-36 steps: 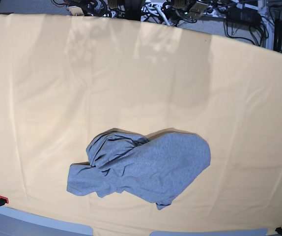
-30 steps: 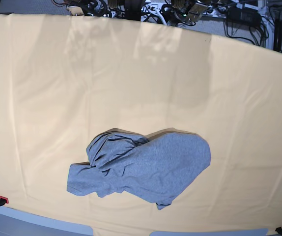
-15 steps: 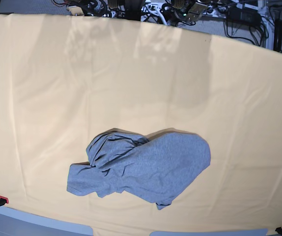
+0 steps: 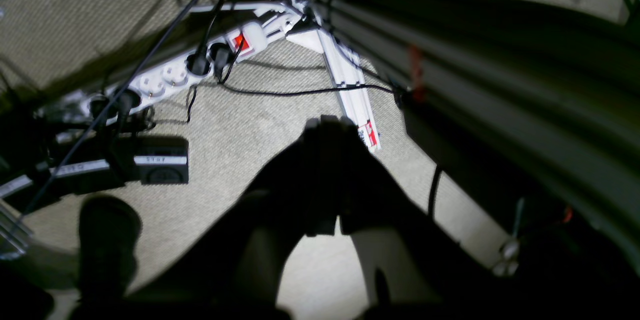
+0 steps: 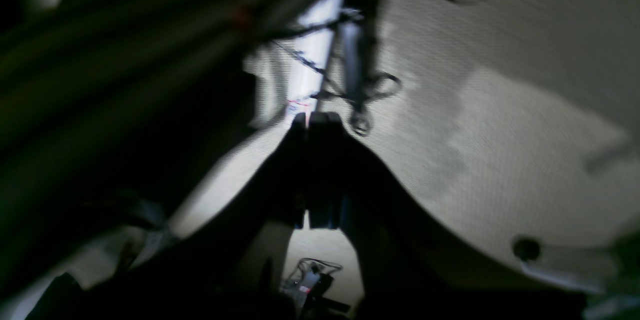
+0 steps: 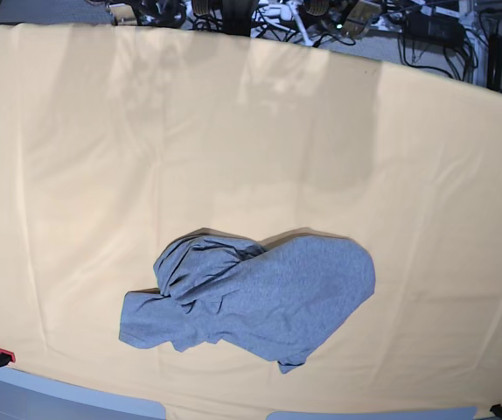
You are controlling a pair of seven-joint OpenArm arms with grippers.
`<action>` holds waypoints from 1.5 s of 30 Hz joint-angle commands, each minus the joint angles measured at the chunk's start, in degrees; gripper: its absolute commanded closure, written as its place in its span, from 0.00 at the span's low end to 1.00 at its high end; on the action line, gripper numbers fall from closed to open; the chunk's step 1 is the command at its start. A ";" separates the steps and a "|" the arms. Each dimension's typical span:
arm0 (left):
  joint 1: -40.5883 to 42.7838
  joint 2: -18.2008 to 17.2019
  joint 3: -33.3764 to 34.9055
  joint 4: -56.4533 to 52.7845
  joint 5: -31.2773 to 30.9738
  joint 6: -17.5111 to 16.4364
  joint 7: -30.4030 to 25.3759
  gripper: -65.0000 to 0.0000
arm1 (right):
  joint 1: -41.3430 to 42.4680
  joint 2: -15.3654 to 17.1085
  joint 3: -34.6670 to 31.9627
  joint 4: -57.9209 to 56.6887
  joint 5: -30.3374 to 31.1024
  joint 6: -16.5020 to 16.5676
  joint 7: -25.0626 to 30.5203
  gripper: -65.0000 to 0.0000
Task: Layout the t-shirt on the table in an organized manner, then fold the t-shirt properly
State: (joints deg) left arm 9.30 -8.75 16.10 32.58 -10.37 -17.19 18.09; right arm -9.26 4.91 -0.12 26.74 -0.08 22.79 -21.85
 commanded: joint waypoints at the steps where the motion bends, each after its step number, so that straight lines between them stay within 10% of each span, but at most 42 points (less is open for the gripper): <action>1: 1.55 -0.87 0.02 1.55 -1.20 -0.61 0.22 1.00 | -1.14 0.35 0.11 1.01 0.24 2.08 -0.31 1.00; 10: 12.41 -7.58 0.02 13.38 -3.72 -0.81 1.31 1.00 | -14.80 3.23 0.11 17.62 3.02 12.24 -2.21 1.00; 18: 20.15 -13.16 0.00 27.65 -8.76 -0.83 8.92 1.00 | -30.12 5.88 0.11 42.64 15.74 11.54 -11.85 1.00; 31: 35.08 -24.96 -1.29 53.64 -11.80 -0.83 15.39 1.00 | -52.24 7.67 0.17 75.21 16.61 6.88 -15.02 1.00; 45: 55.54 -26.80 -24.55 83.43 -20.31 -7.76 20.68 1.00 | -65.74 7.67 0.22 99.10 10.16 2.05 -15.52 1.00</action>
State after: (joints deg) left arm 64.14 -35.24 -8.40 115.20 -29.91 -24.49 39.09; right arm -73.93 12.38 -0.12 124.86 9.56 24.49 -37.89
